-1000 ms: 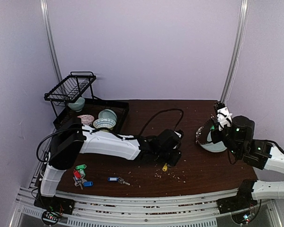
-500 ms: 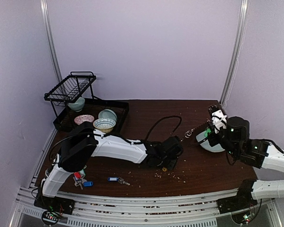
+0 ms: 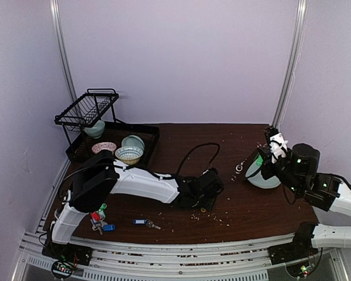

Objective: Put the keys on the keyring

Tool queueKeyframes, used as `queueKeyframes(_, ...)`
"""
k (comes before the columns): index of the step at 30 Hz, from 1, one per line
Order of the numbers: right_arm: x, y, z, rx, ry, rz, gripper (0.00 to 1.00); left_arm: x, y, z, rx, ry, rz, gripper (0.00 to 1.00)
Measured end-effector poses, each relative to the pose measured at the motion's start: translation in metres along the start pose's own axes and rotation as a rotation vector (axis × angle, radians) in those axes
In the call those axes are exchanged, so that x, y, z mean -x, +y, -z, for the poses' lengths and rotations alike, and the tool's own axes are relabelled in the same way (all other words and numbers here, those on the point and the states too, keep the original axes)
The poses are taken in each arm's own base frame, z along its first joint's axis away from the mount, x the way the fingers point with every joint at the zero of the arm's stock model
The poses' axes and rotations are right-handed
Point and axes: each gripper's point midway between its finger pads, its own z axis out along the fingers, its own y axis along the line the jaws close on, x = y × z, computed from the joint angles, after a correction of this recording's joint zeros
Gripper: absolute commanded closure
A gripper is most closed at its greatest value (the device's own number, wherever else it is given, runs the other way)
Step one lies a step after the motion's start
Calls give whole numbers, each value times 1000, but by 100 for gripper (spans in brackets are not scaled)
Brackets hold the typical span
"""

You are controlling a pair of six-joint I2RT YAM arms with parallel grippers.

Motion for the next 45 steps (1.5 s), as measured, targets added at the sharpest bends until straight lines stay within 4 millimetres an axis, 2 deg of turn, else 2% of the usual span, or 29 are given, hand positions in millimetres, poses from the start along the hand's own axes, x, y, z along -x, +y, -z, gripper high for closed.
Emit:
queueKeyframes(8,-1,5,-1,25,4,4,100,-10,14,10,24,17,-13,56)
queueKeyframes(17,0,8,0,47,-4,1,100,-8,6,12,-41,35,-55,55)
queueKeyframes(19,0,9,0,51,-4,1,100,-11,6,20,-116,39,-76,57)
queueKeyframes(22,0,11,0,62,-4,2,100,-14,25,45,-243,40,-111,60)
queueKeyframes(24,0,12,0,68,-4,2,100,-8,38,61,-320,7,-145,64)
queueKeyframes(26,0,13,0,74,-3,3,100,1,45,68,-382,-22,-179,67)
queueKeyframes(28,-1,15,0,81,-2,5,100,4,40,67,-454,-39,-234,66)
queueKeyframes(32,-1,16,-1,88,-1,7,100,-12,22,62,-555,-26,-300,64)
queueKeyframes(37,-1,17,0,93,-1,9,100,-24,12,56,-622,-5,-317,64)
queueKeyframes(45,0,20,0,110,-5,8,100,-32,2,37,-679,29,-317,82)
